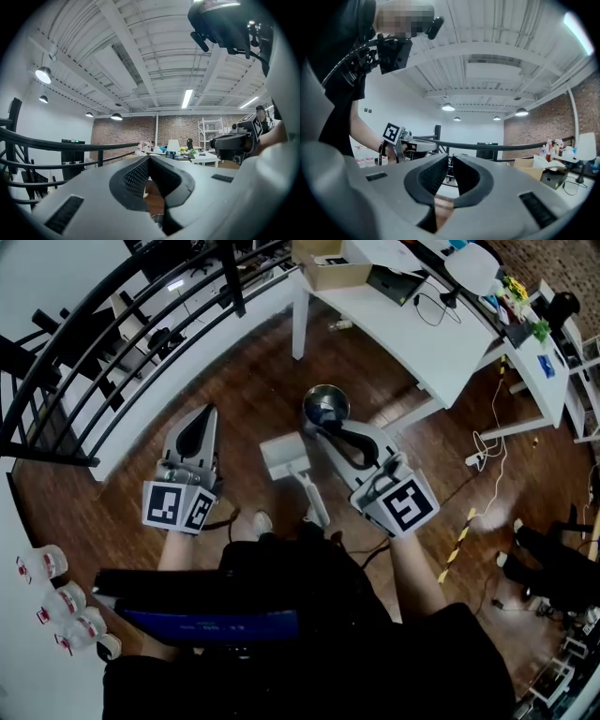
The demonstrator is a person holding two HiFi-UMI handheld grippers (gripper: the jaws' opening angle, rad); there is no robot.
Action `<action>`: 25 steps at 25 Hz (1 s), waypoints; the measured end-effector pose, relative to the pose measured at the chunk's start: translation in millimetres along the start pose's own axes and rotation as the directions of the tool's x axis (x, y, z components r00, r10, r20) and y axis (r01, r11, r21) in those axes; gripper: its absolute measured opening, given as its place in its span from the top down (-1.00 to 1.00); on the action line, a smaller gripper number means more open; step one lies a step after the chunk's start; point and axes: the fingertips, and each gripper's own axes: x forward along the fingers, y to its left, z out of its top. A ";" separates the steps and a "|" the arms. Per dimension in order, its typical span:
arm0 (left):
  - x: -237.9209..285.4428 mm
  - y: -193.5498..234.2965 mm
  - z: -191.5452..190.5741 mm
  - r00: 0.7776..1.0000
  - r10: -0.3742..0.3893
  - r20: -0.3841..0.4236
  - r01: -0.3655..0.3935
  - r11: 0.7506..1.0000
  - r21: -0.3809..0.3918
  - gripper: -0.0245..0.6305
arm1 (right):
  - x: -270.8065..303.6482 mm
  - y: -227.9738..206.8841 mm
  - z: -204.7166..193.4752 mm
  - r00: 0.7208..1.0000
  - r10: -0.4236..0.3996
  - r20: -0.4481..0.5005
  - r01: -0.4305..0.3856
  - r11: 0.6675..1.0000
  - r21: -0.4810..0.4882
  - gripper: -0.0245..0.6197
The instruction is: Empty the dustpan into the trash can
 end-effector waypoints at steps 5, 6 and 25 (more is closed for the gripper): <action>-1.8 -3.9 -2.7 1.000 -0.006 -0.012 0.006 1.000 -0.002 0.91 | -1.7 3.2 1.0 1.000 -0.015 0.003 0.015 1.000 0.003 0.91; -1.8 -4.8 -3.2 1.000 -0.008 -0.015 0.008 1.000 -0.001 0.91 | -2.1 3.5 0.4 1.000 -0.016 0.001 0.016 1.000 0.000 0.91; 6.1 -8.7 -8.5 1.000 -0.006 -0.027 0.005 1.000 -0.012 0.91 | -10.5 -10.8 -10.1 0.999 -0.036 -0.040 0.036 0.999 0.002 0.92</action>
